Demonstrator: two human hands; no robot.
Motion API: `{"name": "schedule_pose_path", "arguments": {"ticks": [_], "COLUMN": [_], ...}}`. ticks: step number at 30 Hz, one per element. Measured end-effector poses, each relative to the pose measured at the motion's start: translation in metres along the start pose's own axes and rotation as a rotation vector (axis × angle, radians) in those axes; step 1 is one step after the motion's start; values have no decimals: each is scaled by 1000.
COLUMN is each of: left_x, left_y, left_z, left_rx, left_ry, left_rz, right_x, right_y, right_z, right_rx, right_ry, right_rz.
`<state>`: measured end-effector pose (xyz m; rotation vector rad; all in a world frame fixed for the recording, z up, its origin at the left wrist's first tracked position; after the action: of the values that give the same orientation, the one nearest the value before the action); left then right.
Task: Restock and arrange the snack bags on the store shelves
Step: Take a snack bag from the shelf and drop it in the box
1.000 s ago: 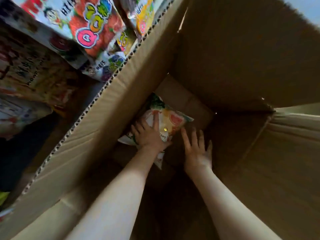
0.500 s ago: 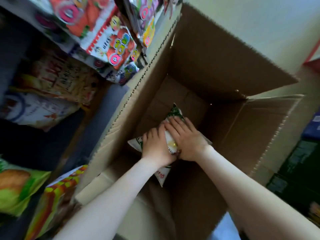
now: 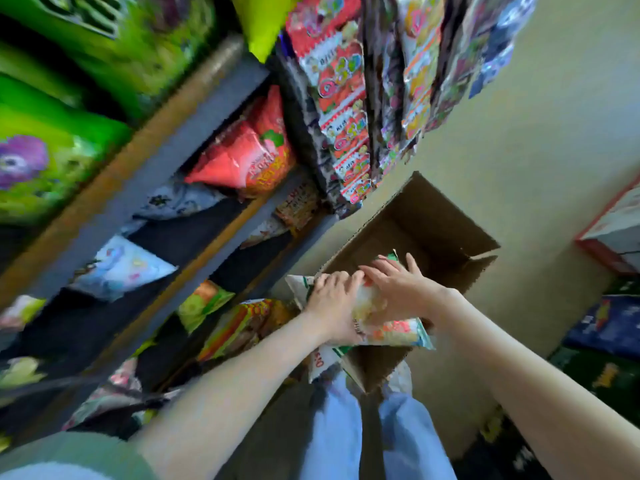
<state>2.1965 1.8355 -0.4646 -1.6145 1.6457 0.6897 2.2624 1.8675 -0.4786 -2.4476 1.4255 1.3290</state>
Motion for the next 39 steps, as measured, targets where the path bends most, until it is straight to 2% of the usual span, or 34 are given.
{"name": "schedule_pose_path", "arguments": {"ticks": [7,9,11,16,20,22,25,27,29,31,34,37,39], "left_x": [-113,-142,-163,-204,-216,-220,-225,-213,-188,-167,-152,-140,-127], "left_y": [4,13,24,63,99,122,179,219,250,267,290,312,330], "left_z": [-129,-164,-196,-274,-327,-353,-399,-433,-449,-448,-443,-427,-416], "left_rx": [128,126,100,7,-81,-177,-455,-663,-771,-743,-599,-467,-478], "left_ry": [-151,-187,-204,-310,-436,-539,-875,-1106,-1206,-1232,-1328,-1308,-1298], "left_rz": [396,479,551,576,572,559,280,-68,-496,-750,-882,-826,-802], "right_x": [-108,-130,-151,-183,-198,-201,-209,-212,-212,-211,-215,-218,-219], "right_y": [86,117,152,246,303,320,341,359,383,409,442,459,466], "right_z": [-43,-55,-70,-98,-101,-97,-88,-78,-65,-52,-33,-12,-4], "right_rx": [-181,-229,-271,-417,-479,-514,-594,-640,-701,-753,-836,-900,-938], "right_ry": [118,164,198,287,198,138,-2,-127,-222,-289,-397,-491,-556], "right_rz": [9,-26,63,241,312,446,820,942,983,978,911,841,760]}}
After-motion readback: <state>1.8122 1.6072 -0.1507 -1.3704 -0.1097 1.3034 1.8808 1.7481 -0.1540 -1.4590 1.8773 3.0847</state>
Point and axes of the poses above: each hand's wrist, its own z-axis towards the middle knuckle, its own x-axis out of the palm, y = z × x, the point moved 10 cm from there along z, towards the middle knuckle, and after that the axes turned 5 degrees about -x, right-handed, at the moved point
